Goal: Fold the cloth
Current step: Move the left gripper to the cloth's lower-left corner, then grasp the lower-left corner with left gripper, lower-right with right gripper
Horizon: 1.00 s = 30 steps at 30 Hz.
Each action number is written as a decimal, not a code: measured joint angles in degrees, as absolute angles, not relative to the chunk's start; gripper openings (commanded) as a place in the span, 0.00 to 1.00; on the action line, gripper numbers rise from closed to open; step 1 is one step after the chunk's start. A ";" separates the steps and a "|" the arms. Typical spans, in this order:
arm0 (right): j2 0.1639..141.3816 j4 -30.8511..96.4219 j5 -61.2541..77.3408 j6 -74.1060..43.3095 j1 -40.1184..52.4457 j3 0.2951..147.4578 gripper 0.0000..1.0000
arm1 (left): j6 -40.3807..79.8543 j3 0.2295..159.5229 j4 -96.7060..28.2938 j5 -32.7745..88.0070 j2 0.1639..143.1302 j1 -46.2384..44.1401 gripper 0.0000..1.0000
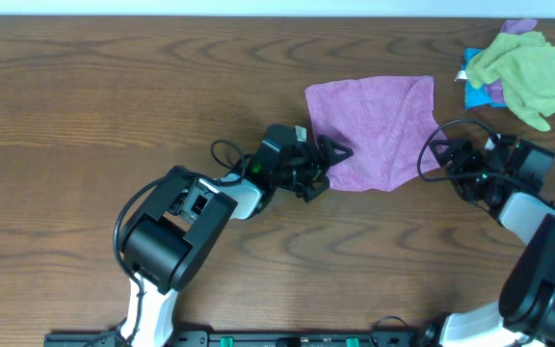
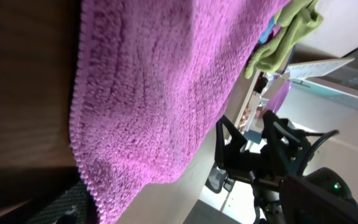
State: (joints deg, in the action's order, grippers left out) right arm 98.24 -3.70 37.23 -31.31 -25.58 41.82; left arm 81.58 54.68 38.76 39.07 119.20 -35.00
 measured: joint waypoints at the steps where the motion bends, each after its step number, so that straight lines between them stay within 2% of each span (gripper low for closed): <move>1: 98.24 -3.73 37.23 -31.44 -25.58 41.82 0.85 | 81.82 54.81 38.39 39.07 119.20 -35.20 0.90; 3: 98.21 -3.73 37.23 -31.66 -25.58 41.82 0.85 | 82.00 54.94 37.43 39.00 119.22 -35.46 0.77; 8: 98.21 -3.73 37.30 -32.05 -25.58 41.82 0.84 | 82.04 55.02 36.03 38.13 119.22 -35.53 0.52; 16: 98.21 -3.70 37.54 -32.08 -25.58 41.82 0.84 | 80.77 55.02 34.83 37.01 119.22 -35.53 0.34; 18: 98.21 -3.70 37.74 -32.10 -25.58 41.82 0.84 | 80.60 55.02 34.65 36.93 119.22 -35.53 0.22; 21: 98.21 -3.73 37.78 -32.10 -25.50 41.82 0.84 | 79.90 55.02 34.24 36.58 119.22 -35.62 0.11; 23: 98.21 -3.70 37.82 -32.10 -25.45 41.82 0.85 | 79.44 55.02 33.61 36.32 119.22 -35.70 0.06; 30: 98.24 -3.70 37.98 -32.10 -24.12 41.82 0.84 | 77.58 55.05 32.25 35.94 119.22 -35.86 0.06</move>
